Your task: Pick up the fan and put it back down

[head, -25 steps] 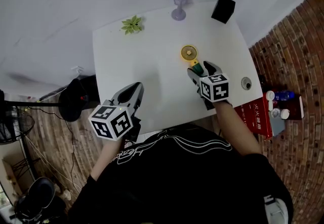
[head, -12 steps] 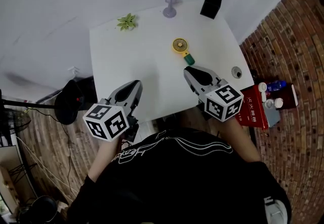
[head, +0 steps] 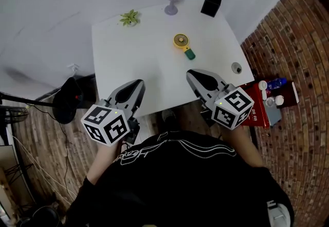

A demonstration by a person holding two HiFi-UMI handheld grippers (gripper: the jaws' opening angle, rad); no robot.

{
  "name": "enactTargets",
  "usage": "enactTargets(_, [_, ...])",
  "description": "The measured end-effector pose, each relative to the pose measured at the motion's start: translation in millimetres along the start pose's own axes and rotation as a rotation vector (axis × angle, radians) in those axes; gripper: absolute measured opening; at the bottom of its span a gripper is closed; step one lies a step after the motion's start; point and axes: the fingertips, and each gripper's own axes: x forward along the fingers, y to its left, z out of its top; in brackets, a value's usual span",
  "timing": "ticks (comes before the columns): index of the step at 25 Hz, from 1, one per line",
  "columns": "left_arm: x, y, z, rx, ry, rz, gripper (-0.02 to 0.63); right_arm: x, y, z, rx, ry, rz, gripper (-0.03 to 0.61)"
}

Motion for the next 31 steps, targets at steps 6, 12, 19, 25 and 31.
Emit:
enactTargets(6, [-8, -8, -1, 0.025, -0.001, -0.01, 0.035, -5, 15, -1, 0.023, 0.001, 0.021, 0.0])
enactTargets(12, [-14, -13, -4, 0.036, -0.001, -0.013, 0.035, -10, 23, -5, 0.021, 0.003, 0.016, 0.0])
enactTargets(19, [-25, -29, -1, 0.069, -0.011, -0.02, 0.035, -20, 33, 0, -0.013, -0.004, 0.009, 0.0])
enactTargets(25, [-39, -36, -3, 0.11, -0.016, -0.012, 0.035, -25, 47, -3, -0.028, -0.011, 0.014, 0.0])
enactTargets(31, [-49, -41, -1, 0.16, -0.032, -0.014, 0.035, -32, 57, -1, -0.038, -0.041, 0.004, 0.0])
